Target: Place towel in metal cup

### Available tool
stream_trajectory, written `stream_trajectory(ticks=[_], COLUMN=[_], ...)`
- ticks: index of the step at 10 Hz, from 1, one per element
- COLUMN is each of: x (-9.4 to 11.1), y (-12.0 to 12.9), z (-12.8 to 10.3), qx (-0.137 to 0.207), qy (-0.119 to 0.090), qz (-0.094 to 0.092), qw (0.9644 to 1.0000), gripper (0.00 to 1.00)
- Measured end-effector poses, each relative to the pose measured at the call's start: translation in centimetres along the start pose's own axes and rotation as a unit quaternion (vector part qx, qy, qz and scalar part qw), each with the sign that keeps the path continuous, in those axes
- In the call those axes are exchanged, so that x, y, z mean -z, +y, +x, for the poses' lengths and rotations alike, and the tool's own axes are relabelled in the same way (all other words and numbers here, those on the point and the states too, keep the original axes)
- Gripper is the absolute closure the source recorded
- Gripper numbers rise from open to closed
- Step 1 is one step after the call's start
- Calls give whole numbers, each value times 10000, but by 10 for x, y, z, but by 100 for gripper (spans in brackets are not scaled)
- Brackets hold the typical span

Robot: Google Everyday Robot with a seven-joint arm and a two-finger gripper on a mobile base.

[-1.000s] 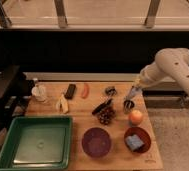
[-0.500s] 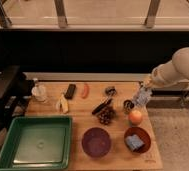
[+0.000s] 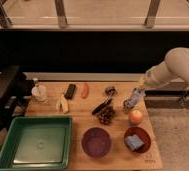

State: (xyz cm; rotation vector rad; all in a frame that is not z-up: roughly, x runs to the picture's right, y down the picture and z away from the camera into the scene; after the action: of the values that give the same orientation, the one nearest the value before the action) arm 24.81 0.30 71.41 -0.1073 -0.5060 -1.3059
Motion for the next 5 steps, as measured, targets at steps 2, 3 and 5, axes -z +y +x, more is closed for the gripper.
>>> stream_trajectory(ticks=[2,3,5], x=[-24,-36,-55], y=[6,9,13], z=[-4,-5,-6], qx=[-105,-158,-286], qy=[-234,-324,-480], qz=[1,-15,-36], qw=[9997,9993,9984], gripper=[100,100,91])
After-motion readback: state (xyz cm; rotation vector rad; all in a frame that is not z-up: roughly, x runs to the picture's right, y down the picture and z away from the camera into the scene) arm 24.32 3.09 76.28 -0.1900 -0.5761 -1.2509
